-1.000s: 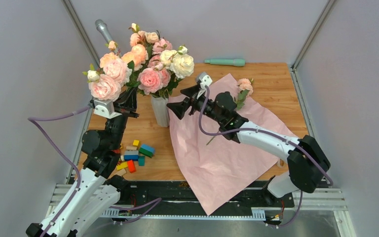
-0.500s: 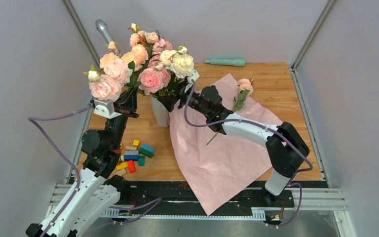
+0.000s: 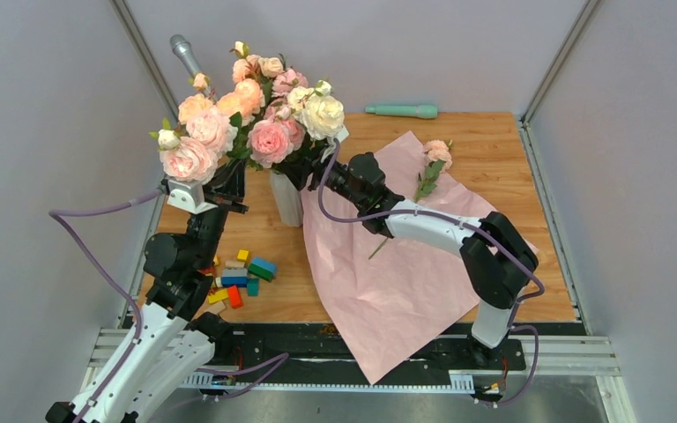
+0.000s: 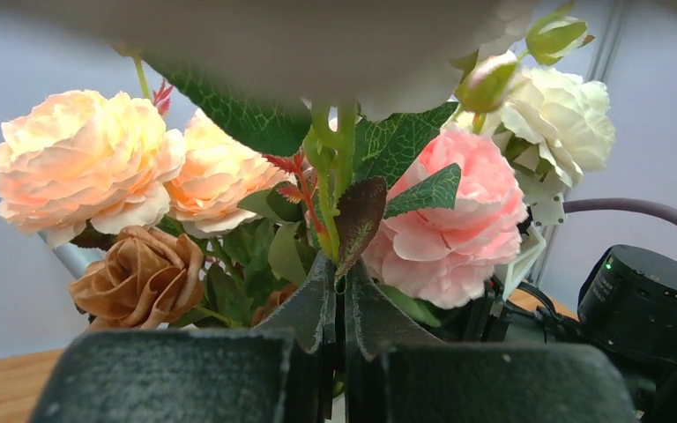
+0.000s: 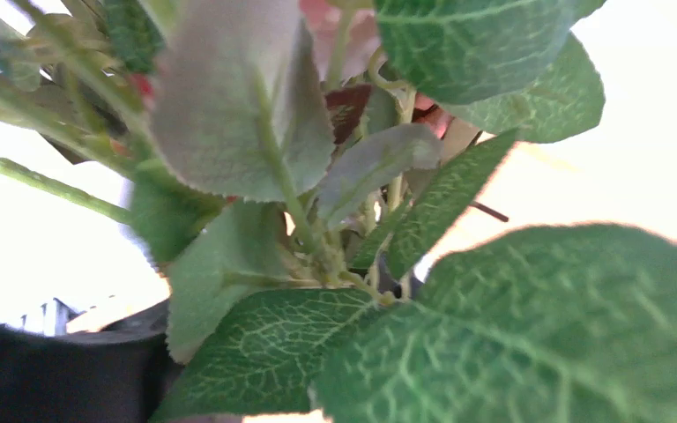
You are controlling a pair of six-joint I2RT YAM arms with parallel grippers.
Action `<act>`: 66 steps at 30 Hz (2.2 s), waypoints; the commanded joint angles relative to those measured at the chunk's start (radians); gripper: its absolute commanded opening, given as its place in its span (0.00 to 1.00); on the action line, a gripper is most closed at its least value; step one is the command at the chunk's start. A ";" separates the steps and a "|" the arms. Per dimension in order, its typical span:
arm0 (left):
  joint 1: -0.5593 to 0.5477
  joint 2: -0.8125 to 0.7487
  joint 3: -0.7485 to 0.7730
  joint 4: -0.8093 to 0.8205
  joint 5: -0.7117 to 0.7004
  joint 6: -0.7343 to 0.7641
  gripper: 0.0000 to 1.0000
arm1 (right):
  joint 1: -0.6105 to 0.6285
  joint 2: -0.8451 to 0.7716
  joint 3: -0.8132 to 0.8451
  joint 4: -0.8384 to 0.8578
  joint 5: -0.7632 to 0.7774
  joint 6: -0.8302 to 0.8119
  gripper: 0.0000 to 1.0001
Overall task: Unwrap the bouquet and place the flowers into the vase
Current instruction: Insert the fake flower into the vase.
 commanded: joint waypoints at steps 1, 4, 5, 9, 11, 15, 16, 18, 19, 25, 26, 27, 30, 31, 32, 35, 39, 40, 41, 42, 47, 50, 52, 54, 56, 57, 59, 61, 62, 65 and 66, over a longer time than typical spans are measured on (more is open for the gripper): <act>0.006 0.004 -0.018 -0.094 0.007 -0.017 0.00 | 0.006 0.016 0.041 0.054 0.066 0.038 0.38; 0.006 0.003 -0.020 -0.090 0.006 -0.018 0.00 | 0.006 0.021 0.041 0.050 0.068 0.048 0.19; 0.006 0.003 -0.022 -0.087 0.006 -0.019 0.00 | 0.008 0.021 0.040 0.049 0.067 0.050 0.14; 0.006 0.011 -0.025 -0.065 0.006 -0.023 0.00 | 0.010 0.013 0.026 0.051 0.068 0.050 0.00; 0.006 0.022 -0.025 -0.041 0.006 -0.026 0.00 | 0.012 0.008 0.017 0.052 0.067 0.047 0.00; 0.006 0.062 -0.022 0.016 0.026 -0.039 0.00 | 0.011 0.005 0.005 0.053 0.058 0.041 0.00; 0.006 0.078 -0.019 0.024 0.030 -0.042 0.00 | 0.012 0.005 0.003 0.054 0.055 0.041 0.00; 0.006 0.100 -0.011 0.047 0.041 -0.044 0.00 | 0.014 0.003 0.000 0.054 0.053 0.038 0.00; 0.006 0.107 -0.007 0.062 0.043 -0.044 0.00 | 0.016 0.001 -0.002 0.054 0.052 0.036 0.00; 0.006 0.165 0.004 0.129 0.069 -0.031 0.00 | 0.025 -0.006 -0.015 0.057 0.052 0.025 0.00; 0.006 0.177 0.007 0.128 0.078 -0.029 0.00 | 0.026 -0.007 -0.020 0.059 0.051 0.024 0.00; 0.006 0.187 0.011 0.127 0.082 -0.027 0.00 | 0.028 -0.008 -0.021 0.059 0.052 0.024 0.00; 0.006 0.198 0.014 0.110 0.082 -0.024 0.00 | 0.032 -0.011 -0.029 0.059 0.052 0.023 0.00; 0.005 0.203 0.016 0.093 0.079 -0.023 0.00 | 0.033 -0.011 -0.030 0.059 0.052 0.023 0.00; 0.006 0.206 0.019 0.084 0.072 -0.021 0.00 | 0.034 -0.011 -0.033 0.060 0.051 0.023 0.00; 0.006 0.215 0.020 0.036 0.057 -0.021 0.00 | 0.041 -0.011 -0.038 0.060 0.052 0.023 0.00; 0.006 0.213 0.019 -0.012 0.040 -0.028 0.00 | 0.046 -0.011 -0.041 0.059 0.053 0.022 0.00; 0.006 0.213 0.019 -0.018 0.036 -0.030 0.00 | 0.046 -0.010 -0.042 0.059 0.052 0.021 0.00; 0.006 0.213 0.019 -0.036 0.027 -0.032 0.00 | 0.047 -0.010 -0.042 0.059 0.053 0.021 0.00; 0.006 0.214 0.022 -0.044 0.023 -0.035 0.00 | 0.049 -0.010 -0.043 0.058 0.054 0.021 0.00; 0.005 0.217 0.053 -0.120 0.012 -0.063 0.00 | 0.052 -0.011 -0.046 0.055 0.059 0.018 0.00; 0.006 0.225 0.131 -0.215 0.016 -0.073 0.00 | 0.054 -0.011 -0.046 0.051 0.059 0.017 0.00; 0.006 0.239 0.211 -0.277 0.025 -0.072 0.00 | 0.054 -0.012 -0.046 0.050 0.060 0.015 0.00; 0.006 0.252 0.270 -0.311 0.029 -0.070 0.00 | 0.055 -0.013 -0.047 0.050 0.061 0.015 0.00; 0.006 0.264 0.319 -0.326 0.028 -0.067 0.00 | 0.056 -0.011 -0.046 0.050 0.061 0.015 0.00; 0.006 0.272 0.328 -0.330 0.028 -0.066 0.00 | 0.056 -0.011 -0.046 0.050 0.060 0.015 0.00; 0.006 0.284 0.339 -0.338 0.029 -0.065 0.00 | 0.057 -0.013 -0.046 0.047 0.062 0.014 0.00; 0.006 0.295 0.332 -0.336 0.036 -0.068 0.00 | 0.056 -0.013 -0.048 0.044 0.062 0.012 0.00; 0.006 0.301 0.321 -0.334 0.038 -0.075 0.00 | 0.057 -0.013 -0.048 0.044 0.062 0.012 0.00; 0.006 0.312 0.291 -0.316 0.048 -0.089 0.00 | 0.058 -0.013 -0.051 0.042 0.063 0.011 0.00; 0.006 0.317 0.276 -0.313 0.048 -0.091 0.00 | 0.058 -0.013 -0.051 0.042 0.063 0.010 0.00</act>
